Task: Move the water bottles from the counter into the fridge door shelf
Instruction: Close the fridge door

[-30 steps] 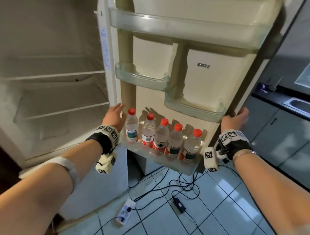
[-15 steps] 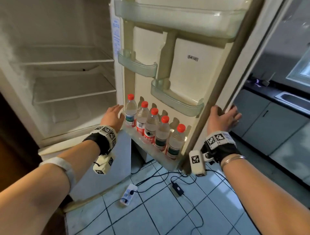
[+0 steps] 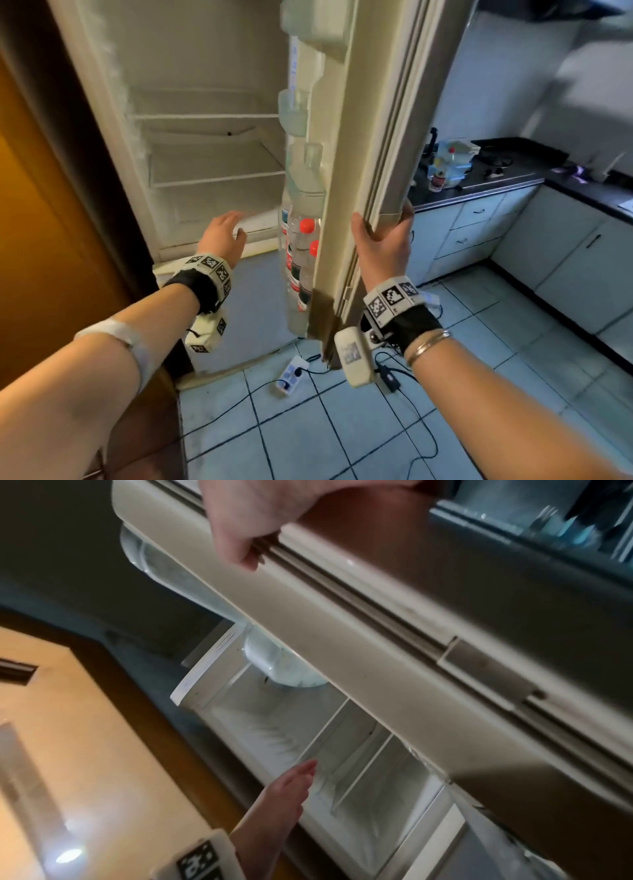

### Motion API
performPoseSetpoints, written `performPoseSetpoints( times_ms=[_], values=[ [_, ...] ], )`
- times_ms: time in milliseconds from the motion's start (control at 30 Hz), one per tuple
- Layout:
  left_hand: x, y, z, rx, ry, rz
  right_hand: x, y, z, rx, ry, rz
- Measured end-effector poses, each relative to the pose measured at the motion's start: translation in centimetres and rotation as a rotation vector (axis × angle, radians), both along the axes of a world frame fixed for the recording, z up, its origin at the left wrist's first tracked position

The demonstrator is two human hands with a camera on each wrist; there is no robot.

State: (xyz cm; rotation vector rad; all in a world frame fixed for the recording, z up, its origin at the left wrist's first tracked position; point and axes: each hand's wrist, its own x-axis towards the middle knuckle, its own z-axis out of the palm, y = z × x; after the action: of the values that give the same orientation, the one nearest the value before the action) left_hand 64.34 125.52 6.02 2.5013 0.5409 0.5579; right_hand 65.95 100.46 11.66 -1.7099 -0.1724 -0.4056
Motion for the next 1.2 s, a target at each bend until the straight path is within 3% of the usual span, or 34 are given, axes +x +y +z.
performPoseSetpoints(
  times_ms=[233, 400, 733, 1067, 1200],
  values=[
    [-5.2, 4.8, -0.8, -0.049, 0.051, 0.143, -2.9, 8.0, -0.2, -0.184, -0.11, 0.224],
    [-8.0, 8.0, -0.3, -0.031, 0.077, 0.254, -3.9, 13.6, -0.1, -0.203, -0.083, 0.475],
    [-8.8, 14.0, 2.1, 0.048, 0.17, 0.451, -0.7, 25.4, 1.0, -0.395, -0.152, 0.722],
    [-5.0, 17.6, 4.0, 0.053, 0.079, 0.583, 5.4, 33.4, 0.8, -0.506, -0.291, 0.838],
    [-3.3, 17.9, 4.7, 0.075, 0.052, 0.577, 9.0, 33.7, 0.1, -0.629, -0.53, 0.705]
  ],
)
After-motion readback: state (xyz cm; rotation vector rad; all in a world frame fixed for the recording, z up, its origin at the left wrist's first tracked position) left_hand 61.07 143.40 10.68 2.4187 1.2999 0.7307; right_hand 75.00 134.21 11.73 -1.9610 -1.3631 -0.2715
